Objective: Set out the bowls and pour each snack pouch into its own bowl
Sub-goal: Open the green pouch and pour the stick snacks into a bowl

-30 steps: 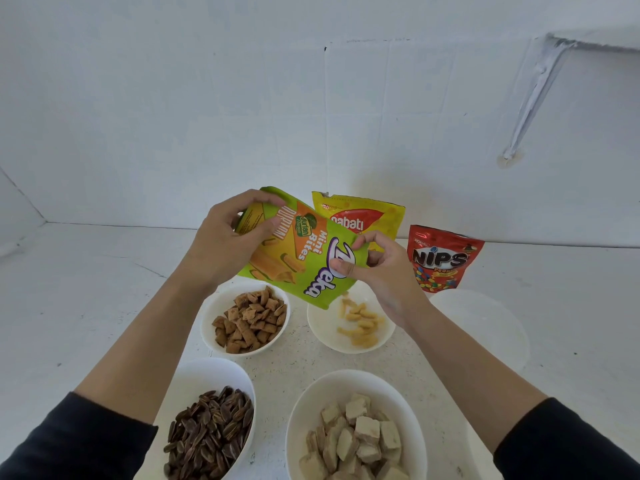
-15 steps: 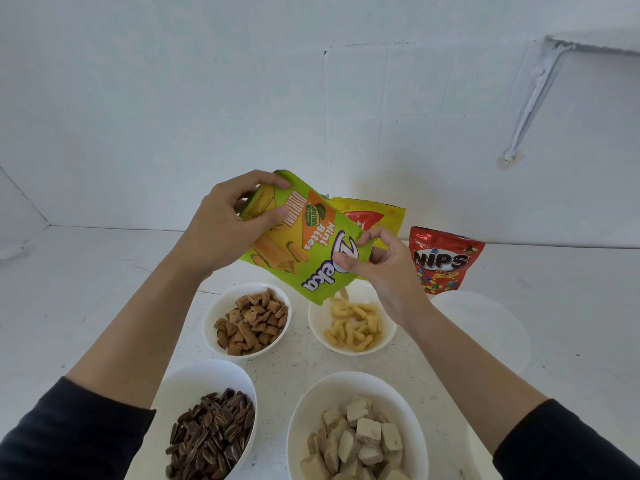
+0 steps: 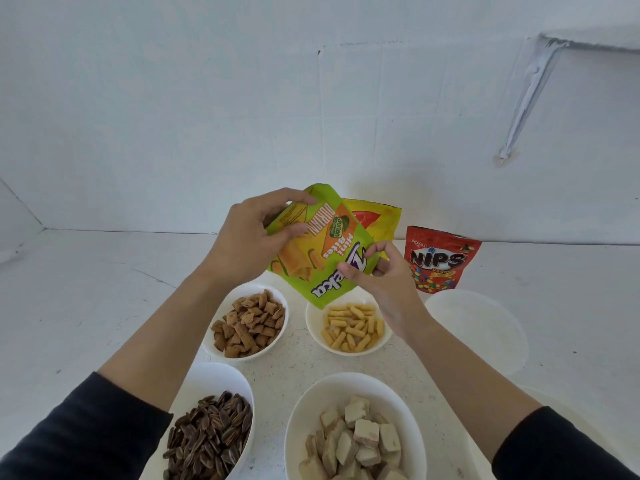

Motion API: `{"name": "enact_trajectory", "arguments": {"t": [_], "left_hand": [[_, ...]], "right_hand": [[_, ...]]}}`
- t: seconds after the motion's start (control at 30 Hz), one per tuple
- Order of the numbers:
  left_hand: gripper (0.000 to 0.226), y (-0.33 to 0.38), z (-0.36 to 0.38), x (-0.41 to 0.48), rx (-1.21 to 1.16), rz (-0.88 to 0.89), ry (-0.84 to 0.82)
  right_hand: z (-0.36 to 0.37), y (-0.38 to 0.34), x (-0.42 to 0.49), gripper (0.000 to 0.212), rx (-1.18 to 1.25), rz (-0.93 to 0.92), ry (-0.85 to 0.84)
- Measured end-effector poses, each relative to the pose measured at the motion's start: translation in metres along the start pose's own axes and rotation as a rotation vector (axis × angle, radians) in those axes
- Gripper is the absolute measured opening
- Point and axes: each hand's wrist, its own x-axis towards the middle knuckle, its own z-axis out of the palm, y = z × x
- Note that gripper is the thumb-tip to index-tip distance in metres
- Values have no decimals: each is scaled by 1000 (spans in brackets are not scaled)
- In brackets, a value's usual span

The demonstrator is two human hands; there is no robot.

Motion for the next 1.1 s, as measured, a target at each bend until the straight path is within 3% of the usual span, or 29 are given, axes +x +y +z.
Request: {"name": "enact_trajectory", "arguments": {"t": [0.2,0.3,0.4,0.53,0.63,0.77,0.93,1.03,1.1], "left_hand": [[50,1,-8,-2,123,52,-218],[51,-6,-2,-8,157,76,-171],[53,-12,2,-13,179,88,-137],[50,-13,6,-16,262,172,-149],[49,-9,5,-15,294,248,-167],[43,-3,5,-20,227,276,-194],[37,-4,6,-24,135,232,-181],[38,-4,5,-25,100,186,-202],[53,-4,1,-24,151,162,-252]], "right_hand": [[2,-3,2,69,40,20,32],[4,1,0,77,-39,48,100],[7,-4,-4,83,-277,-97,148],[16,-25,-1,83,-508,-363,44],[19,-35,5,72,-568,-384,-38],[15,-41,6,82,-576,-351,-71],[10,-41,8,45,-683,-299,-169],[6,-36,10,41,-656,-268,-186],[1,-31,9,43,-566,-220,-159]]}}
